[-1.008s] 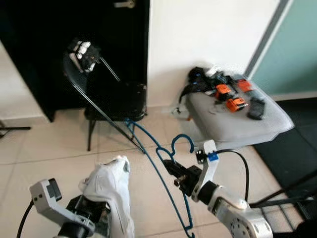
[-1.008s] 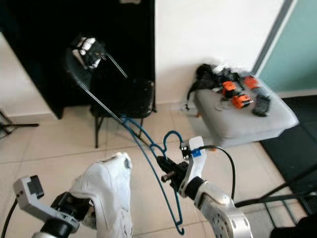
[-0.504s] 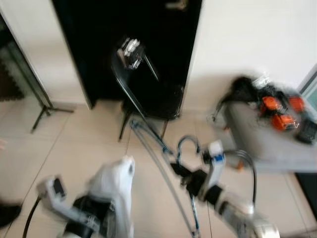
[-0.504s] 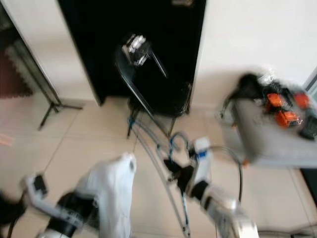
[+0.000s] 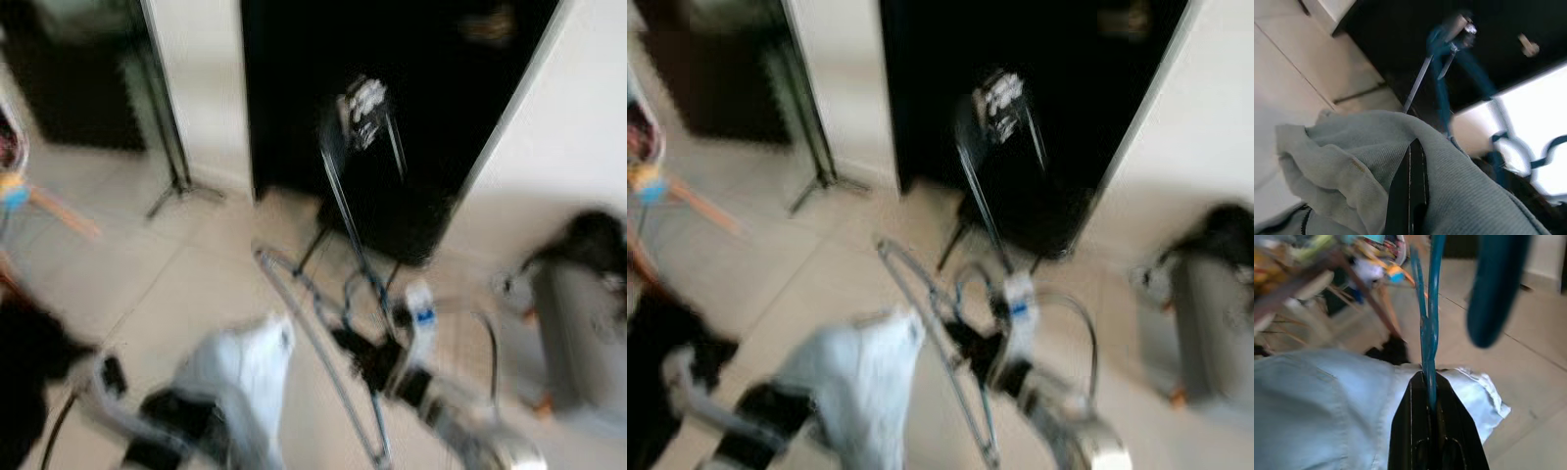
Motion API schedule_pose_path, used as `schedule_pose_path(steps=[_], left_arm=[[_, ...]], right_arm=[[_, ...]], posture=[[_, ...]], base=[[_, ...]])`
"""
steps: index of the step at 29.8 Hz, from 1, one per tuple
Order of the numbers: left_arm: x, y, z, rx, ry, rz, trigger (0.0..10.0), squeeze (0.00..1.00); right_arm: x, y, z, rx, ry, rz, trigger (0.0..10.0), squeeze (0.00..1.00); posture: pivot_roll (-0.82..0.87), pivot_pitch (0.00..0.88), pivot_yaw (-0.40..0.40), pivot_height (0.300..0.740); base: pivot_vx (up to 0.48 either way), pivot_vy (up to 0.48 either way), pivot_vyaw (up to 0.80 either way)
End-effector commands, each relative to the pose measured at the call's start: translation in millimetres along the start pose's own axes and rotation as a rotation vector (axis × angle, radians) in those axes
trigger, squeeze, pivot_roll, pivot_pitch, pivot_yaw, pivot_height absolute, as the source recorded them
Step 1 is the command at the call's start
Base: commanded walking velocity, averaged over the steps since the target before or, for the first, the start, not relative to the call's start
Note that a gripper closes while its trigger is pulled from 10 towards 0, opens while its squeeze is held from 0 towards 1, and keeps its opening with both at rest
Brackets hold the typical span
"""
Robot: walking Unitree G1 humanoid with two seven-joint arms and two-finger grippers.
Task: Hang hanger
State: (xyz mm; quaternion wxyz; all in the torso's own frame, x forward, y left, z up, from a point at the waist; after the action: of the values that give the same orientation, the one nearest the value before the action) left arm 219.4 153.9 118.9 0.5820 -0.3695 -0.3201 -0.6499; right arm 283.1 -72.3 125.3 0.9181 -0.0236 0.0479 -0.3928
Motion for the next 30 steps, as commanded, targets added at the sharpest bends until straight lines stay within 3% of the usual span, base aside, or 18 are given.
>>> schedule_pose_path(steps=[1,30], left_arm=[[6.7,-0.6,-0.6,0.005,-0.002,-0.026,10.0,0.0],[7.3,0.9,1.5,0.014,0.008,-0.035,10.0,0.0]], right_arm=[[5.0,-8.5,-11.5,-0.042,0.006,-0.024,10.0,0.0],[3.2,-6.9,-10.3,-0.036,-0.007,-0.008,10.0,0.0]], posture=[[0.02,0.129,-0.052,0.74],[0.02,0.126,-0.051,0.74]], base=[[0.289,0.0,0.77],[0.29,0.0,0.78]])
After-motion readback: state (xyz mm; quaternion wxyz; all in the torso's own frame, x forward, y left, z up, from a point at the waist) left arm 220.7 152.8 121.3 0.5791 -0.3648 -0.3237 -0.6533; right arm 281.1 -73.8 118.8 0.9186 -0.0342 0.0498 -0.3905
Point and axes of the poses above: a point about 5 cm out from each wrist's last joint towards the gripper, its own y axis pointing out of the wrist towards the gripper, its own z axis along the axis of the wrist's last joint, x = y × z, the point moved 5 cm from there along y, pointing out of the wrist towards the gripper, and after that the axes turned 14 degrees about -y, right-handed, at the moved point
